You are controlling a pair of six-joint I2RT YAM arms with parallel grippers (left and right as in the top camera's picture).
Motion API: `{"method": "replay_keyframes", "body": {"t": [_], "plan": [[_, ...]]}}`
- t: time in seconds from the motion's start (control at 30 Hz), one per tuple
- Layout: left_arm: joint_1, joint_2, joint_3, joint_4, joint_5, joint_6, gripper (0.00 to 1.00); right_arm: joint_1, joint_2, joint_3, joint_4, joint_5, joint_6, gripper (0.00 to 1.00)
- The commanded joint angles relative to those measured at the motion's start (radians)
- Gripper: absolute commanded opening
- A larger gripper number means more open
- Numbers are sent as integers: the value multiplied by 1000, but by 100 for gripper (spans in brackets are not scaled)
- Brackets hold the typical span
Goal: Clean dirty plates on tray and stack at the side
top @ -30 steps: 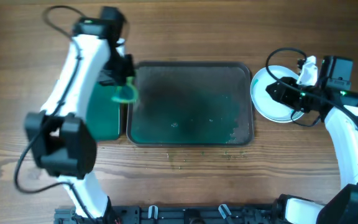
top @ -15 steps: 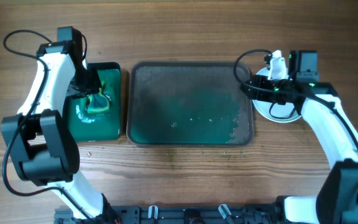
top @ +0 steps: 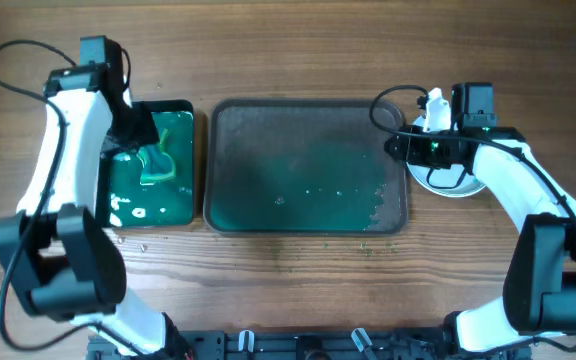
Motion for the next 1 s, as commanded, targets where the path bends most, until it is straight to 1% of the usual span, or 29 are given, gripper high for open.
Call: {"method": "replay_keyframes", "body": {"t": [0.0, 0.07, 0.1, 0.13, 0.17, 0.33, 0.4, 0.47, 0.5, 0.53, 0.57, 0.63, 0.73, 0.77, 0.87, 0.9, 0.97], "plan": [[0, -79, 23, -13, 25, 5, 67, 3, 13, 20, -2, 34, -19, 51], [0, -94, 23, -16, 79, 5, 76, 3, 1, 39, -31, 20, -20, 51], [0, -99, 23, -19, 110, 5, 83, 3, -15, 56, -60, 13, -20, 51], [0, -101, 23, -26, 156, 5, 100, 3, -42, 81, -102, 13, -20, 52], [0, -101, 23, -33, 175, 5, 100, 3, -80, 111, -150, 7, -21, 54], [0, -101, 23, -33, 175, 5, 100, 3, -315, 250, -388, -39, -54, 62], [0, -101, 23, -33, 175, 5, 100, 3, -432, 275, -453, -40, -44, 68], [0, -101, 23, -33, 175, 5, 100, 3, -578, 278, -510, -90, -8, 77], [0, -101, 23, -33, 175, 5, 100, 3, -634, 278, -537, -92, 32, 98], [0, -101, 23, -33, 175, 5, 100, 3, -678, 277, -551, -87, 69, 100], [0, -101, 23, -33, 175, 5, 100, 3, -716, 277, -554, -85, 97, 100], [0, -101, 23, -33, 175, 5, 100, 3, -808, 277, -553, -85, 215, 100], [0, -101, 23, -33, 175, 5, 100, 3, -878, 277, -559, -85, 304, 100], [0, -101, 23, -33, 175, 5, 100, 3, -892, 277, -573, -83, 300, 100], [0, -101, 23, -33, 175, 5, 100, 3, -911, 277, -583, 18, 253, 100], [0, -101, 23, -33, 175, 5, 100, 3, -911, 274, -583, 17, 201, 100], [0, -101, 23, -33, 175, 5, 100, 3, -916, 248, -542, 14, 38, 100]]}}
